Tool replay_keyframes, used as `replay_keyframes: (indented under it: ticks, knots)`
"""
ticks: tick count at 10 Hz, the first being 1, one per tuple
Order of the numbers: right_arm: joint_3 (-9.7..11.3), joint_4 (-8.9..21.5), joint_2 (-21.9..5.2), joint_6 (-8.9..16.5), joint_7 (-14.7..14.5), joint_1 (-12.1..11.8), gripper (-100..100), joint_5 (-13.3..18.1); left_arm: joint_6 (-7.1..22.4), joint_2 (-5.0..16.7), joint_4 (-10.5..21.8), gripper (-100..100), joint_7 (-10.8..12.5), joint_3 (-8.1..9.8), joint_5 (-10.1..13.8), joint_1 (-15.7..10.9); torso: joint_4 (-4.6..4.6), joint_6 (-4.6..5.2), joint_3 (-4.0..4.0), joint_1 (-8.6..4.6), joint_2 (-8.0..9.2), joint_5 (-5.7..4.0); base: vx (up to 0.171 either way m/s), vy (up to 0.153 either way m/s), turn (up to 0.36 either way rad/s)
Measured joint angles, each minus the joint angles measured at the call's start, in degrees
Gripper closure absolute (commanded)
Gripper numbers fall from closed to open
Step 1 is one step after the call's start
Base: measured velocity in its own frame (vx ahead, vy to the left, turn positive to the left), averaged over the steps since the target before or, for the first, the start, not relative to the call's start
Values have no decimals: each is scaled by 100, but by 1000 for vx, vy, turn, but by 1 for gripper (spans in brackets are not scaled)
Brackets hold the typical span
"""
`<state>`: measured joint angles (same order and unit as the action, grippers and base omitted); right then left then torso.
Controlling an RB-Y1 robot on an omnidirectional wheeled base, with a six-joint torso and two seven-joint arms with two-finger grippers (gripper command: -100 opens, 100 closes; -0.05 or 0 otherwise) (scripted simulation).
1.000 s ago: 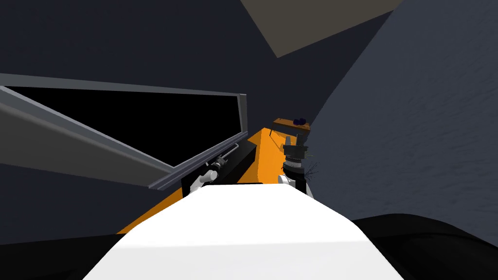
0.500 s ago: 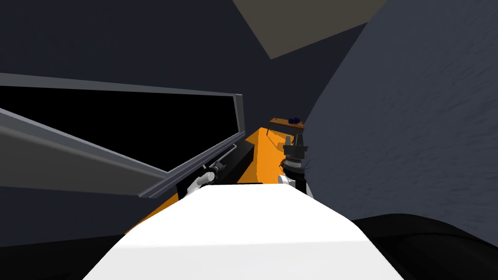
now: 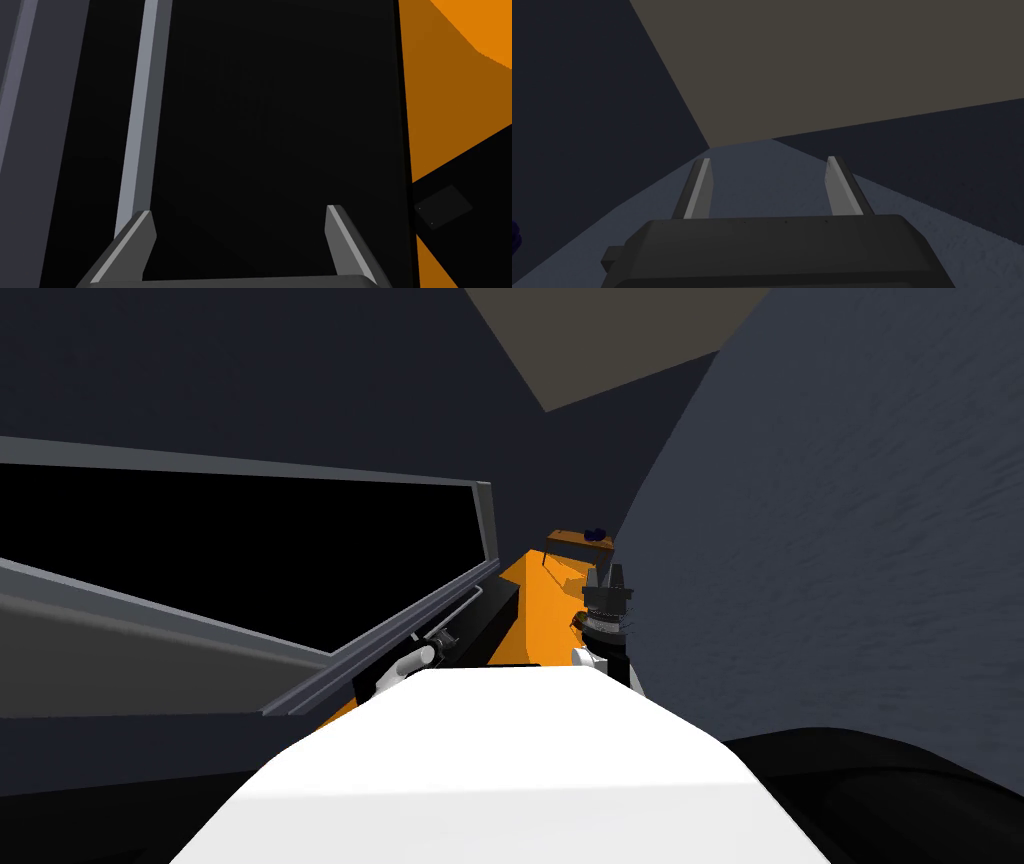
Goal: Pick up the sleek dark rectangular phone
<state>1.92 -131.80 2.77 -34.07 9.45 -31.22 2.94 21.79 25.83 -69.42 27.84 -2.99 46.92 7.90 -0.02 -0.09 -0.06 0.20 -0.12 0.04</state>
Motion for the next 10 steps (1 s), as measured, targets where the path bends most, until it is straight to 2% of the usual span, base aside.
replay_keyframes:
  ticks: [3,4,5,8,10]
  knots:
    - [0,0,0,0,0,-1,0,0,379,121,450,-100,-6,64,253,-97,0,-2,0,1,0,1,-2,30,-107]
    - [0,0,0,0,0,0,0,0,507,180,686,-100,-33,88,398,-160,0,0,-2,1,-3,0,7,41,-162]
    - [0,0,0,0,0,0,0,0,694,246,816,-100,9,163,464,-140,-1,-1,-2,5,-4,1,5,34,-55]
    - [0,0,0,0,0,-1,0,0,1041,326,1265,-100,-19,234,684,-159,0,-2,-2,-3,-3,0,2,19,-76]
    - [0,0,0,0,0,-1,0,0,1293,421,1416,-100,41,300,772,-141,0,-2,-2,-5,-3,-1,2,16,-56]
